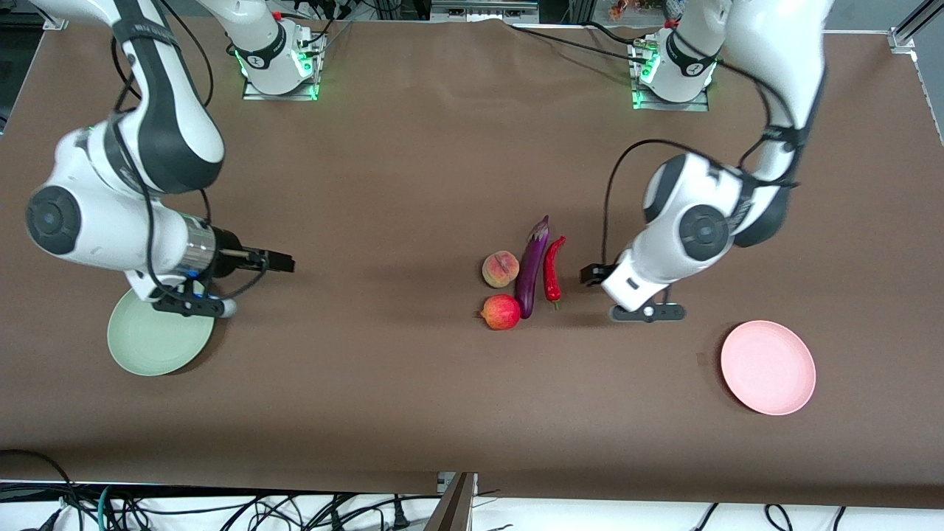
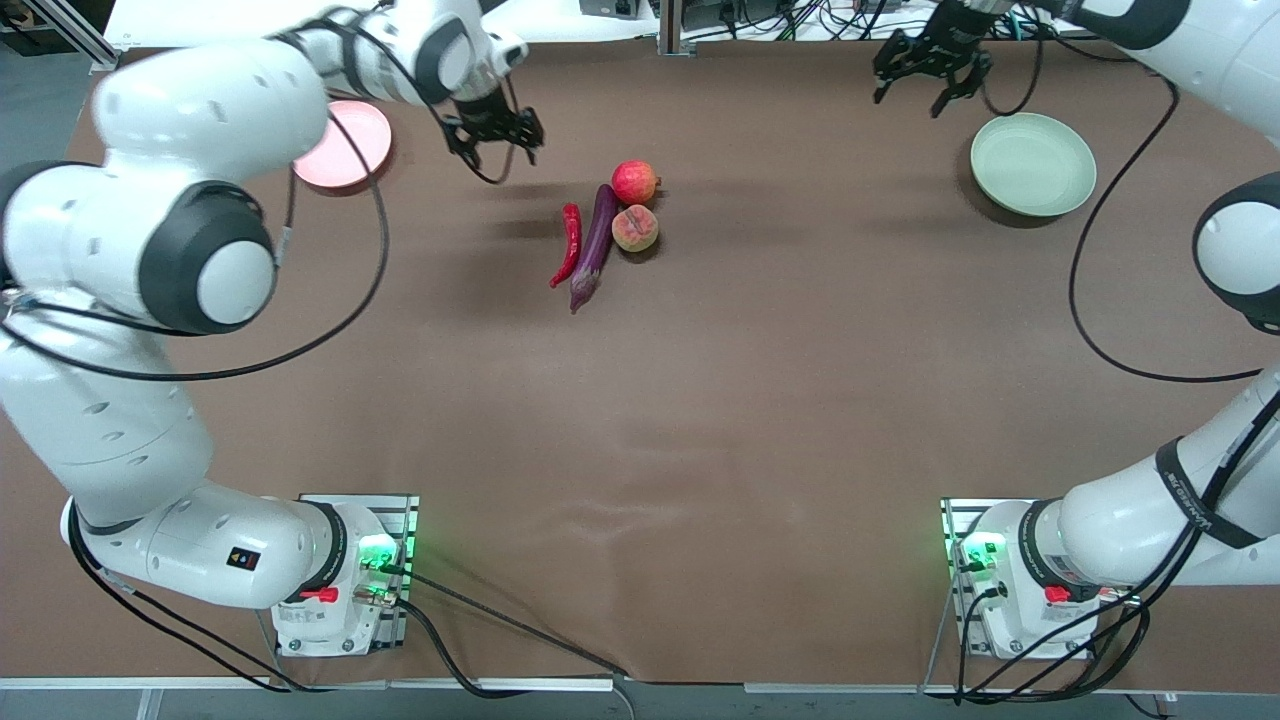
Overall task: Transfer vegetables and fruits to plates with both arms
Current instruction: 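Reach the left gripper to the chili while the right gripper reaches the peach, then carry the chili to the pink plate while the right gripper grasps the peach, then lower the chili onto the pink plate and open the left gripper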
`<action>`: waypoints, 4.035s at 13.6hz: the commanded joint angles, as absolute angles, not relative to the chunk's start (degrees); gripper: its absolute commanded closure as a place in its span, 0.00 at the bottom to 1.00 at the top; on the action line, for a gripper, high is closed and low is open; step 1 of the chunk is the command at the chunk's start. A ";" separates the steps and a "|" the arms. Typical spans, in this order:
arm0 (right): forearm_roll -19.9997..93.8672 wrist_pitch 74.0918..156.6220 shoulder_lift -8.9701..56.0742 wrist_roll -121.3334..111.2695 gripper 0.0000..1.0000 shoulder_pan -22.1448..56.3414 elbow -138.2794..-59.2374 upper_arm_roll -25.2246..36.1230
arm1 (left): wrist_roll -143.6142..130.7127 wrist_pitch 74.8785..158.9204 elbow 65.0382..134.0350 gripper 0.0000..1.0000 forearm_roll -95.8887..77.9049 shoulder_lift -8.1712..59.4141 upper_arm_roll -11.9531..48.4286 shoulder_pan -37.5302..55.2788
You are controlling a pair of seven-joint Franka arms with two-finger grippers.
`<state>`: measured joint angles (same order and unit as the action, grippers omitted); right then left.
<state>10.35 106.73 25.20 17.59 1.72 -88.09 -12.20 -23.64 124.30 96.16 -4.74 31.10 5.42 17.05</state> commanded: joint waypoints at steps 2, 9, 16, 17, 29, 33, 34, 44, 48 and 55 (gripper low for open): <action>11.69 114.15 29.44 28.18 0.00 8.51 -87.01 -12.04 | -30.75 131.99 93.78 0.00 -5.36 37.43 4.66 20.65; 11.78 126.99 36.03 42.18 0.00 18.09 -87.19 -12.04 | -35.51 136.75 94.39 0.00 -5.19 41.92 4.66 23.91; 11.69 145.35 41.83 55.97 0.00 25.39 -87.01 -12.04 | -34.37 136.32 95.71 0.83 -4.83 42.54 4.66 24.52; 11.60 146.33 42.10 56.60 0.00 26.27 -87.01 -12.04 | -34.37 136.23 95.80 0.83 -4.83 42.45 4.75 24.35; 8.45 154.51 47.72 56.69 0.00 33.84 -86.84 -11.69 | -0.74 126.30 92.47 0.85 5.95 33.92 0.88 11.09; 7.30 154.51 48.43 56.69 0.00 35.06 -86.84 -11.60 | 18.76 126.91 84.84 0.83 9.84 39.79 0.88 3.71; 7.38 154.69 48.69 56.69 0.00 35.07 -86.75 -11.69 | 22.90 127.18 81.86 0.83 9.84 42.08 0.88 2.04; 7.47 159.96 50.80 56.69 0.00 35.95 -86.22 -11.69 | 37.53 133.42 76.55 0.00 8.88 49.66 1.05 -2.99; 7.30 160.05 50.80 56.43 0.36 36.21 -86.22 -11.69 | 36.57 131.15 77.25 0.00 8.79 46.86 2.28 -2.82; 7.29 153.85 46.16 55.02 0.67 32.80 -86.13 -11.51 | 27.69 109.10 77.69 0.00 -1.31 38.42 6.50 -2.72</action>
<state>8.01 158.82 49.46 55.72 35.11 -86.14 -11.43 29.41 113.56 76.33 0.72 41.67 5.45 -2.47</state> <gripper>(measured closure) 0.163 0.000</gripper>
